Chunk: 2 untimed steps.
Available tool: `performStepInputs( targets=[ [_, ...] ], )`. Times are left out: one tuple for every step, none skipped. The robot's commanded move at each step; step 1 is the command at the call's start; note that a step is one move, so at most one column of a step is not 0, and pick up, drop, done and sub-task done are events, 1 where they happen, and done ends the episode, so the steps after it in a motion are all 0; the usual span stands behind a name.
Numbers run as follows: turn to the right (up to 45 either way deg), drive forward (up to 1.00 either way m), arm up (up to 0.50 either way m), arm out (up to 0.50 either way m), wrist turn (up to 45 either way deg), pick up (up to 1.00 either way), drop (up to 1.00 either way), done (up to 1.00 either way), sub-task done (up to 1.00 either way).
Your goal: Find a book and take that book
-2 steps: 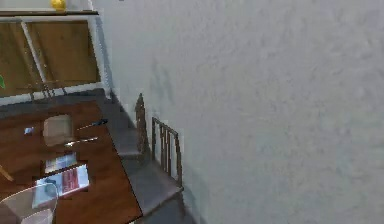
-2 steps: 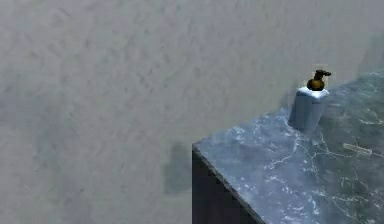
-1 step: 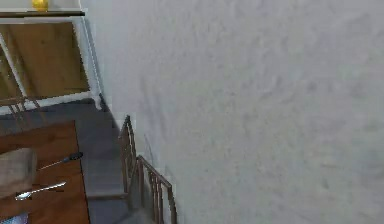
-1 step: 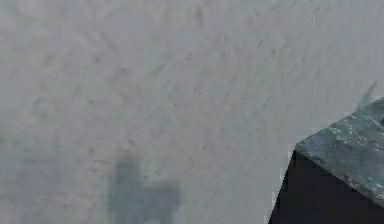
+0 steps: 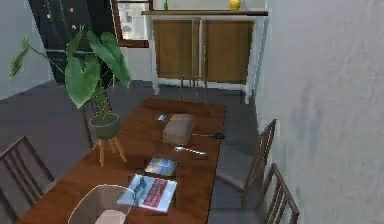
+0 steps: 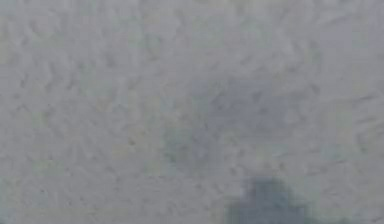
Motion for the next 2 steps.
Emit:
performStepInputs(
  targets=[
    [-45.0, 0.0, 0.0, 0.0, 0.0, 0.0, 0.0, 0.0, 0.0],
    [-45.0, 0.0, 0.0, 0.0, 0.0, 0.0, 0.0, 0.0, 0.0]
  ],
)
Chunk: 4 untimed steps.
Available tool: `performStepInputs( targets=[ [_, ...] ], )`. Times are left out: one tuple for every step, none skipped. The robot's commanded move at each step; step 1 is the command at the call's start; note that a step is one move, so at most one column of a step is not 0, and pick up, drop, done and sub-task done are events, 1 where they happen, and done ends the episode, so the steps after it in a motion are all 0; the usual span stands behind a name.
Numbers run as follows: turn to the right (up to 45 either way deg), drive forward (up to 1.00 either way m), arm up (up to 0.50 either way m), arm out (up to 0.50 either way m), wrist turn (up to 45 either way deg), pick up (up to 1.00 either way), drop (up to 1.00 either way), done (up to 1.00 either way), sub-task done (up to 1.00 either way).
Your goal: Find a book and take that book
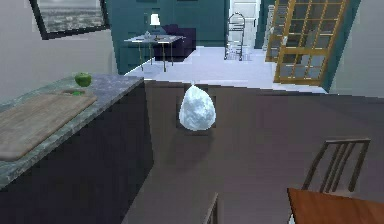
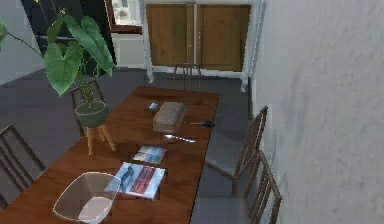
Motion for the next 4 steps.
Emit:
performStepInputs(
  targets=[
    [-15.0, 0.0, 0.0, 0.0, 0.0, 0.0, 0.0, 0.0, 0.0],
    [0.0, 0.0, 0.5, 0.0, 0.0, 0.0, 0.0, 0.0, 0.0],
    [0.0, 0.0, 0.22, 0.0, 0.0, 0.0, 0.0, 0.0, 0.0],
    [0.0, 0.0, 0.0, 0.28, 0.0, 0.0, 0.0, 0.0, 0.0]
  ],
)
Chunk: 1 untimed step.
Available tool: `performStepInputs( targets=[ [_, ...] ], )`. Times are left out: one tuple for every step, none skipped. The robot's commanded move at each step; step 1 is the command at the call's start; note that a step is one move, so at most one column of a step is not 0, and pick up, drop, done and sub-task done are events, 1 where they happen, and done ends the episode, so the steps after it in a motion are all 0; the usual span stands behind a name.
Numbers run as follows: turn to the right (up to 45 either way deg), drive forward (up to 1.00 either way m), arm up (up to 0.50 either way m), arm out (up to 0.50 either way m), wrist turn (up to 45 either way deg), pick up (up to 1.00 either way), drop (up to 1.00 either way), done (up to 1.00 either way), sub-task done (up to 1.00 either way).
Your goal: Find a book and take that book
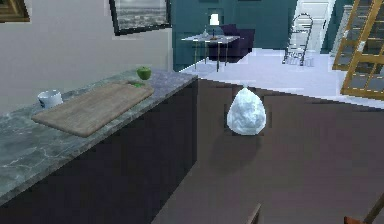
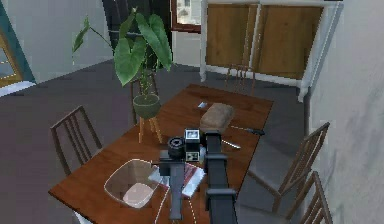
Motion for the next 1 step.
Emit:
performStepInputs(
  targets=[
    [0.0, 0.0, 0.0, 0.0, 45.0, 0.0, 0.0, 0.0, 0.0]
  ],
)
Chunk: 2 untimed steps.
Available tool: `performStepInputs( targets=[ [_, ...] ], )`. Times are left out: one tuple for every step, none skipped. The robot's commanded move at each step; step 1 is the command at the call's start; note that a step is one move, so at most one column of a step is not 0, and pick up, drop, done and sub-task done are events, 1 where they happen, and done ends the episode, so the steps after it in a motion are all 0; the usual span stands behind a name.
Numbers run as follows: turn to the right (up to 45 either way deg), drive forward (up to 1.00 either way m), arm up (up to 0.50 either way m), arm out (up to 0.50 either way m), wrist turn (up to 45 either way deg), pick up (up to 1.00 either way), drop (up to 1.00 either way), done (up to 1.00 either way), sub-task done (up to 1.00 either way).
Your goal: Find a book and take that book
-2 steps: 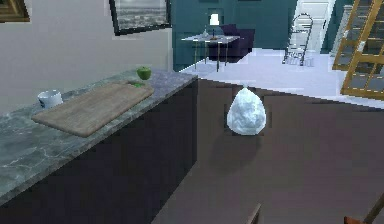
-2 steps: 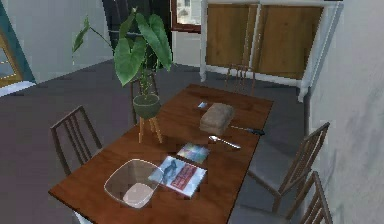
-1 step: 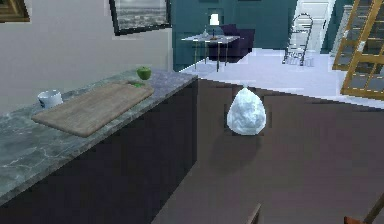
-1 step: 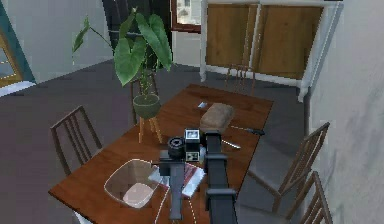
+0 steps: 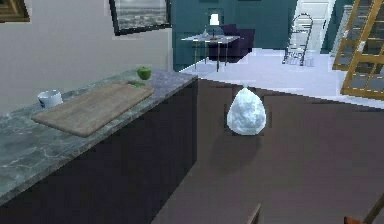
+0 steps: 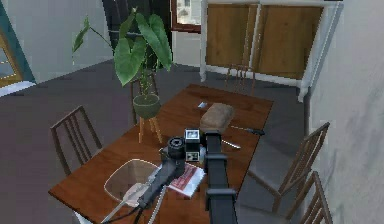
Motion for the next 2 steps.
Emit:
performStepInputs(
  targets=[
    [0.0, 0.0, 0.0, 0.0, 45.0, 0.0, 0.0, 0.0, 0.0],
    [0.0, 0.0, 0.0, 0.0, 45.0, 0.0, 0.0, 0.0, 0.0]
  ],
)
